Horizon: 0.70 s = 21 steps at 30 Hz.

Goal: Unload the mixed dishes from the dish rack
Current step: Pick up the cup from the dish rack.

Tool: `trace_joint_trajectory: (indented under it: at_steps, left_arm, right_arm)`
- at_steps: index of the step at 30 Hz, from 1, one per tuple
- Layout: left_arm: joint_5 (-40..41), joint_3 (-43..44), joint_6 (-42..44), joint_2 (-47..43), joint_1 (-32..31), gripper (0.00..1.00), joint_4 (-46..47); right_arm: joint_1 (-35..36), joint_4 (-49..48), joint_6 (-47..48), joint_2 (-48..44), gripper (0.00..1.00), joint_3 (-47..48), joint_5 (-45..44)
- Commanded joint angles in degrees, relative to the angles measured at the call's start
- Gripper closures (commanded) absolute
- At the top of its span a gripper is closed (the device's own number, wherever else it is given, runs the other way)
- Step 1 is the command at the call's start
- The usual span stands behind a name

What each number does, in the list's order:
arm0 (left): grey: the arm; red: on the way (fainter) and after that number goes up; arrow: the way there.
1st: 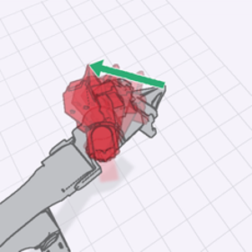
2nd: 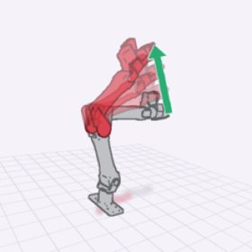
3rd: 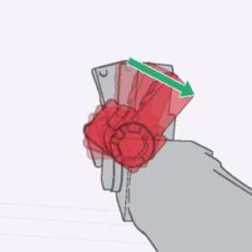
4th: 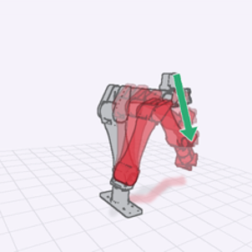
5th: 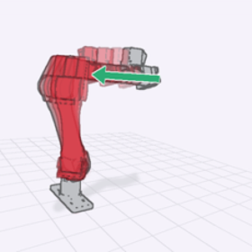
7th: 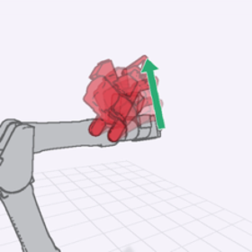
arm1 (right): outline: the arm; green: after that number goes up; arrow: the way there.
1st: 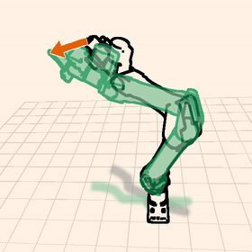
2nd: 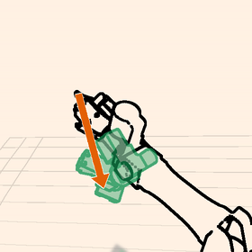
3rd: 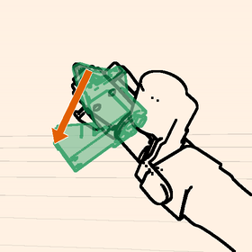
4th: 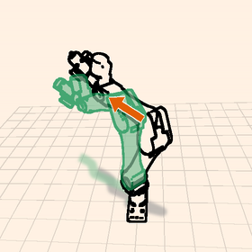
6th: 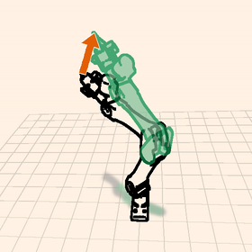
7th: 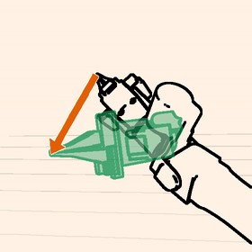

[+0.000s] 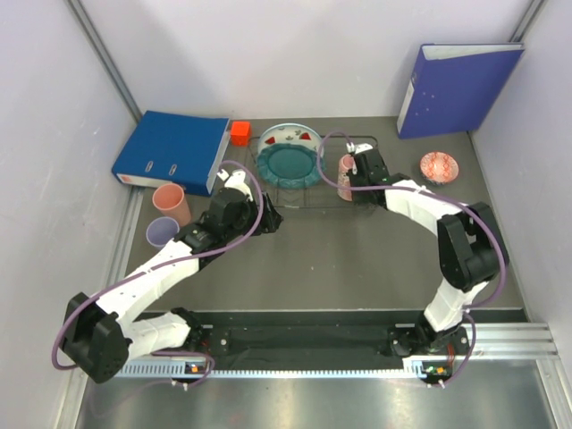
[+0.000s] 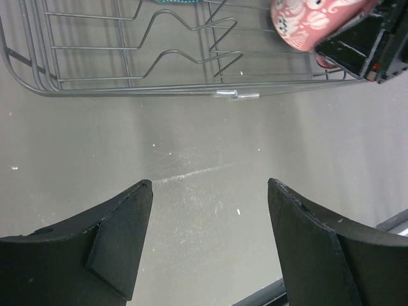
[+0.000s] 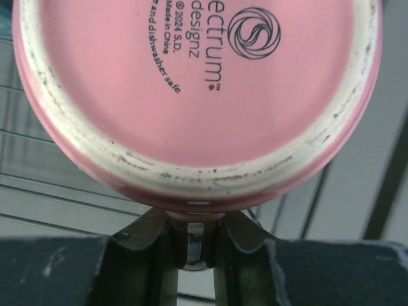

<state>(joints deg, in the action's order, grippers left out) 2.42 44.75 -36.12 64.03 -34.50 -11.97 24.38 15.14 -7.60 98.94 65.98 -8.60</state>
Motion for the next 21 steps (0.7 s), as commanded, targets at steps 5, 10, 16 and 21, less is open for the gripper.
trace_joint_trajectory:
  at_steps: [5,10,16,21]
  left_arm:
    - [0.9,0.1,-0.3,0.4,-0.2,0.23,3.0]
    - [1.0,0.1,-0.4,0.5,-0.2,0.23,3.1]
    - [1.5,-0.1,-0.4,0.2,-0.2,0.23,3.0]
    - [2.2,0.2,-0.9,-0.3,-0.2,0.23,3.2]
  right_arm:
    - [0.8,1.4,0.2,-9.6,1.0,2.9,-5.2]
    - [0.9,2.4,0.4,-10.8,1.0,4.2,-5.1]
    - [1.1,2.4,0.0,-13.9,1.0,5.4,-4.2]
    - [1.5,1.7,-2.0,-19.1,1.0,8.4,-1.0]
